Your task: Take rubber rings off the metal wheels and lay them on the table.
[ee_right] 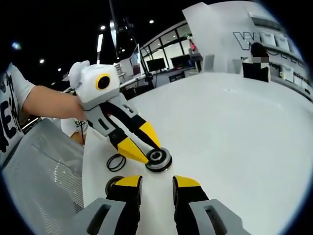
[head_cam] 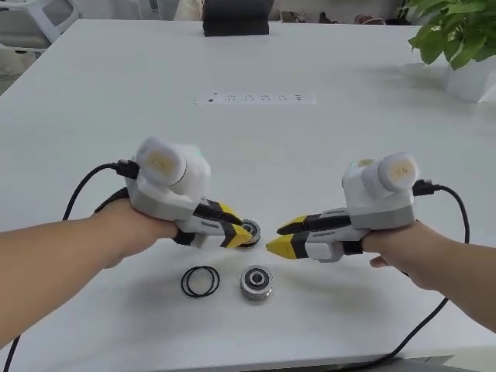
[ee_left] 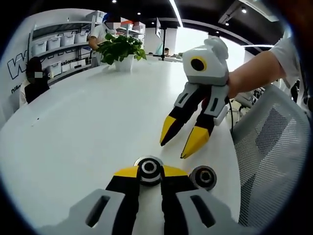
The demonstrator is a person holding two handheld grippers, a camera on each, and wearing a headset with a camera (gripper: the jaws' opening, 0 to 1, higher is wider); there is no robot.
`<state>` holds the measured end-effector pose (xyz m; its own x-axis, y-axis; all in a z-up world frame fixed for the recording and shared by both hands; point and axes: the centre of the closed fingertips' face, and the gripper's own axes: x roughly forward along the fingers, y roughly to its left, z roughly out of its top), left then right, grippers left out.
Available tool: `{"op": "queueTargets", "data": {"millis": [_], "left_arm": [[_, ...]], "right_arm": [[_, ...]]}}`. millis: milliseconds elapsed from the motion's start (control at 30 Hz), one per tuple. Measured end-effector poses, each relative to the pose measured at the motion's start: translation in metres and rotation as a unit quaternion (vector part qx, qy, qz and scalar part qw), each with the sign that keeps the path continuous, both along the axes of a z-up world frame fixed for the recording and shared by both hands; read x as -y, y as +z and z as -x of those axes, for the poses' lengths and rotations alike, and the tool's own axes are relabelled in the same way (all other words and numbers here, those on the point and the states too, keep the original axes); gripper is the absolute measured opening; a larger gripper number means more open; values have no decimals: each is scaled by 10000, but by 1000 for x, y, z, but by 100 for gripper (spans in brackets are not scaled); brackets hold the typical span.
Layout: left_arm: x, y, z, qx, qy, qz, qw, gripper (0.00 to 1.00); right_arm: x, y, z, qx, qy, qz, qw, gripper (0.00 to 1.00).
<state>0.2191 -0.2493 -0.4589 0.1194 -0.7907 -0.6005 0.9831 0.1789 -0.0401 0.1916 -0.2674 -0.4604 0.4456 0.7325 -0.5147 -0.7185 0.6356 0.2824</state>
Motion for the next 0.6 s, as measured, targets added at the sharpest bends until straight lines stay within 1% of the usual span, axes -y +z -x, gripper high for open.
{"op": "queueTargets", "data": {"millis": [100, 167, 200, 233, 300, 433, 600], "left_arm": [[1, -1, -1, 54, -19, -36, 10000, 10], [1, -2, -3, 141, -27, -72, 9999, 9], [1, -2, -4, 211, -17, -118, 9997, 8], [2, -2, -3, 199, -33, -106, 9997, 8], [2, -2, -4, 253, -62, -140, 9996, 8], [3, -2, -3, 267, -26, -139, 9995, 7], [3, -2, -4, 233, 37, -135, 9996, 7]], "right_arm": [[0, -1, 0, -6, 5, 11, 10000, 23], [0, 0, -1, 6, 13, 6, 10000, 23], [-1, 0, -1, 8, 16, 6, 10000, 23], [-1, 1, -2, 11, 15, 4, 10000, 23], [0, 1, -4, 27, 4, -7, 10000, 23], [-2, 1, -6, 52, 14, 6, 10000, 23], [-9, -3, -8, 72, 72, 67, 9999, 23]]}}
